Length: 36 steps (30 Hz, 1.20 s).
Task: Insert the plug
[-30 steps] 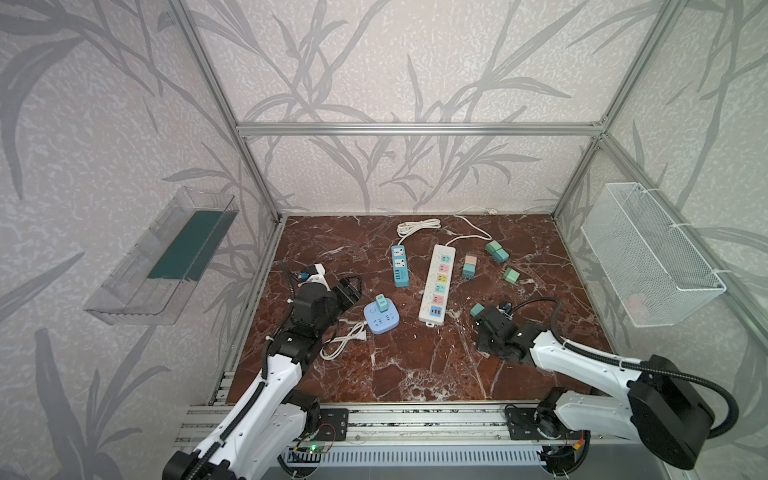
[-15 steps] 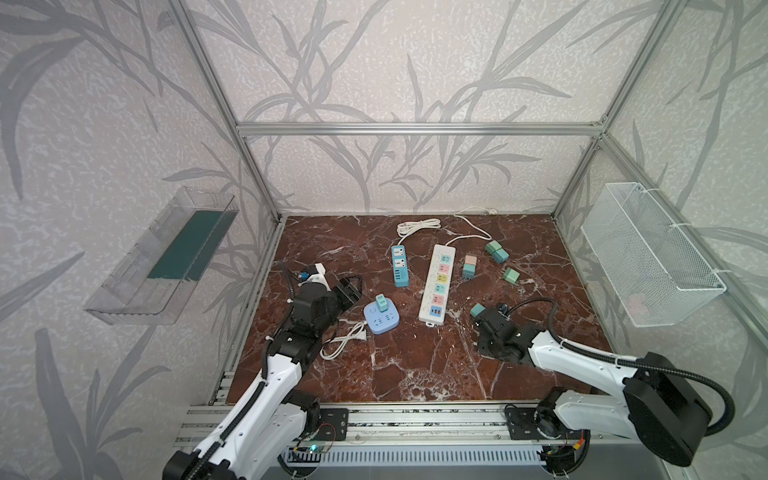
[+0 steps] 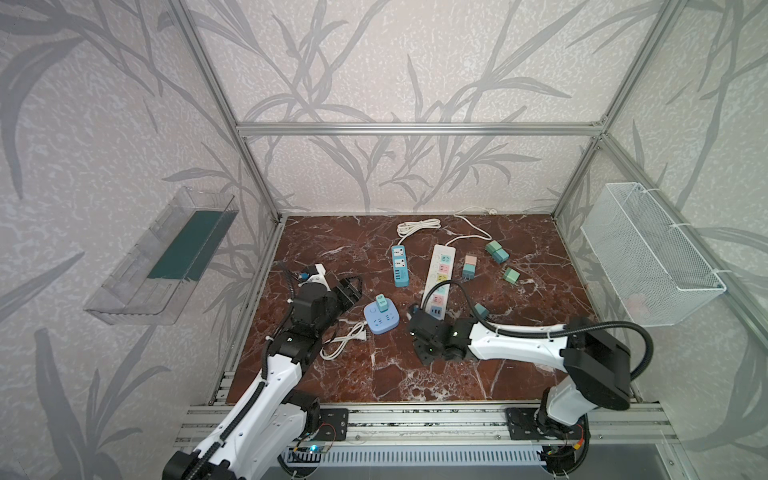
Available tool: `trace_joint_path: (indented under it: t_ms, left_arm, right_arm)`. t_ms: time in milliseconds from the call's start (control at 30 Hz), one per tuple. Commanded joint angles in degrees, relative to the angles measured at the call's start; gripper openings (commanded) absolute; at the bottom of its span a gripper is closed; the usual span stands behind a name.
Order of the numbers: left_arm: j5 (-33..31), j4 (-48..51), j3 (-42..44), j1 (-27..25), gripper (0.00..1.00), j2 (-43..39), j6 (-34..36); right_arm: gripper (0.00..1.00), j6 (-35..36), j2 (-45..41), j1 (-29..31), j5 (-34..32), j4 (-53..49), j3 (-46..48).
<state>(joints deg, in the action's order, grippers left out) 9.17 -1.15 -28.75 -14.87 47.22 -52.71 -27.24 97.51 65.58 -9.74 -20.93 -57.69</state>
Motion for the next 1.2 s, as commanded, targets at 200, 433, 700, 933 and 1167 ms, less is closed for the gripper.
trace_joint_path:
  t_ms: [200,433,700,933,1167]
  left_arm:
    - [-0.2,2.3,-1.1,-0.1,0.73,-2.0,0.3]
    - [-0.3,2.8,-1.4,-0.1,0.73,-1.8,0.6]
    - [0.3,3.2,-2.1,-0.1,0.72,-1.6,0.5]
    - [2.2,0.1,-1.7,-0.9,0.7,-0.8,-0.4]
    - [3.4,-1.0,-3.9,-3.3,0.66,2.5,0.7]
  right_arm:
    - [0.36,6.9,6.1,2.7,2.6,-3.7,-3.9]
    - [0.63,5.8,4.5,2.6,0.7,-8.3,-2.9]
    - [0.67,5.6,2.1,2.5,-2.1,-12.2,-1.2]
    - [0.68,6.3,0.6,-0.2,-4.2,-15.4,-1.5]
    - [0.69,7.5,-0.3,-5.3,-4.4,-16.9,-1.4]
